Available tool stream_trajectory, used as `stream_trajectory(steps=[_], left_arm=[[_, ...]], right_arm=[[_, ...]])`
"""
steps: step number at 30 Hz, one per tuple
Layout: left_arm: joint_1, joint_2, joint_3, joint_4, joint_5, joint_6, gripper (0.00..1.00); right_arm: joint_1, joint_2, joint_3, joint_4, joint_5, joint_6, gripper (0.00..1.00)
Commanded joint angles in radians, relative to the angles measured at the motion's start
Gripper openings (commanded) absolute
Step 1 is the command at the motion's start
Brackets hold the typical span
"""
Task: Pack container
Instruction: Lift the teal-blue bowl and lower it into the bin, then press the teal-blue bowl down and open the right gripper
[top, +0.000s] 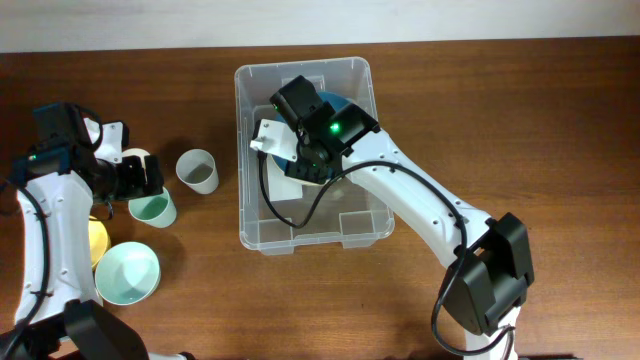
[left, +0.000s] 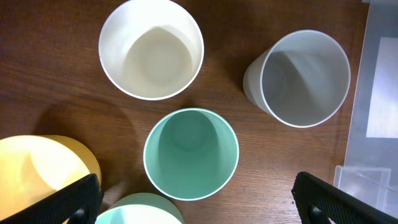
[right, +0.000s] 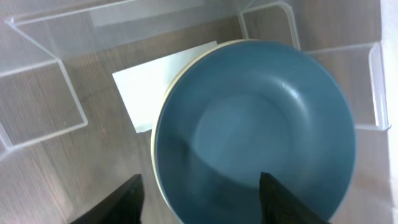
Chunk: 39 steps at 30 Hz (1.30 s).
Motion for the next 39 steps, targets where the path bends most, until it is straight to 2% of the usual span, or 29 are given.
stream_trajectory(steps=[1,3,5,6,7,8,9,16,22,39], left_arm=[[0.005,0.002,0.008,-0.001,0.017,0.016,1.0],[0.005,0.002,0.008,0.0,0.017,0.016,1.0],[0.005,0.002,0.008,-0.001,0.017,0.016,1.0],[0.005,0.002,0.008,-0.001,0.017,0.016,1.0],[0.005,0.002,0.008,-0.001,0.017,0.016,1.0],[0.005,0.002,0.008,-0.001,0.017,0.016,1.0],[0.005,0.002,0.008,-0.001,0.017,0.016,1.0],[0.005,0.002,0.008,-0.001,0.017,0.016,1.0],[0.005,0.002,0.008,-0.001,0.018,0.016,1.0],[0.005,0.002,0.008,-0.018,0.017,0.016,1.0]], right_arm=[[0.001,-0.014,0.012,0.003,-0.002,0.023,0.55],[0.003,-0.036,0.033,0.005,0.01,0.051,0.5],[-0.01,-0.057,0.065,0.033,0.039,0.166,0.46],[-0.022,-0.064,0.082,0.052,0.043,0.225,0.39],[-0.038,-0.065,0.099,0.067,0.042,0.27,0.27],[-0.051,-0.065,0.111,0.074,0.041,0.285,0.1],[-0.071,-0.065,0.117,0.086,0.039,0.286,0.04],[-0.183,-0.015,0.116,0.111,0.034,0.286,0.04],[-0.266,0.063,0.116,0.116,-0.051,0.282,0.04],[-0.284,0.187,0.113,0.151,-0.073,0.283,0.04]])
